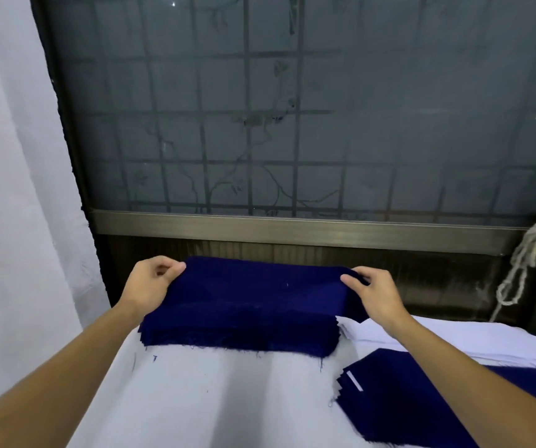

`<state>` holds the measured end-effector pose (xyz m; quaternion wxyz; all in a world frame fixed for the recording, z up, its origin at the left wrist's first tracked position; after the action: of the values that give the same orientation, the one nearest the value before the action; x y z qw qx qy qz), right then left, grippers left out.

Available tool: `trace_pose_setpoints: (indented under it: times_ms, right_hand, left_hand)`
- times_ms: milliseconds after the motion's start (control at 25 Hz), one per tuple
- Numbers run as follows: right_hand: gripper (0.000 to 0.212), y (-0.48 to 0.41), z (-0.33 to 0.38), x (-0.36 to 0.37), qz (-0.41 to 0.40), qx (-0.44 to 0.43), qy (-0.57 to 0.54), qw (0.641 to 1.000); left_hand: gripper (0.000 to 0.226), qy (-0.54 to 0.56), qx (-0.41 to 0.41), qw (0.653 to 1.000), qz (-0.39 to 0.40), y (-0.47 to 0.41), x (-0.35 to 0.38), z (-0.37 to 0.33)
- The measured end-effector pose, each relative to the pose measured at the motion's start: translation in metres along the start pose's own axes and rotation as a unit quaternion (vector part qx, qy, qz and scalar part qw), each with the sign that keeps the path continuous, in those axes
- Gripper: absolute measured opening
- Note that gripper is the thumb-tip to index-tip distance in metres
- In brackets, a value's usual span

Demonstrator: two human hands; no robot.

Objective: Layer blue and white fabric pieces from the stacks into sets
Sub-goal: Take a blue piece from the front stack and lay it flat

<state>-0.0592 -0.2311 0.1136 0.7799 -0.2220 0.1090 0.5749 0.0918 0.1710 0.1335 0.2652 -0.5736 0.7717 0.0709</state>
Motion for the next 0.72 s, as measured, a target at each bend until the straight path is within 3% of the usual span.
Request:
trace_pose_setpoints:
  times_ms: [240, 400, 520, 720]
  right_hand:
    - [0.016, 0.078, 0.002, -0.034, -0.006, -0.008, -0.002, 1.000]
    - [0.021, 0.140, -0.024, -0.042, 0.010, 0.050, 0.040, 0.998]
    - [0.029, 0.180, -0.046, -0.044, 0.049, 0.094, 0.052, 0.993]
    - [0.023, 0.232, -0.077, -0.043, 0.101, 0.125, 0.055, 0.985]
  left_hand:
    - [0.013, 0.035, 0.015, 0.999, -0.025, 0.058, 0.037, -0.028]
    - [0.014, 0.018, 0.001, 1.000, -0.013, 0.103, 0.077, -0.009]
    - [0.013, 0.009, -0.012, 1.000, 0.018, 0.136, 0.099, 0.011]
    - [0.020, -0.070, -0.053, 0.991, 0.098, 0.185, 0.126, 0.041]
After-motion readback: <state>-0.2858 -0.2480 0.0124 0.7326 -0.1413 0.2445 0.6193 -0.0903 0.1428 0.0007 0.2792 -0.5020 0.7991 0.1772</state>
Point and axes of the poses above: each hand's wrist, its own y-axis away from the middle knuckle, its own x-axis out of the palm, z = x × y, the point moved 3 cm from there along -y, towards the middle knuckle, and after that the axes turned 14 degrees about z, right-handed, at the moved point
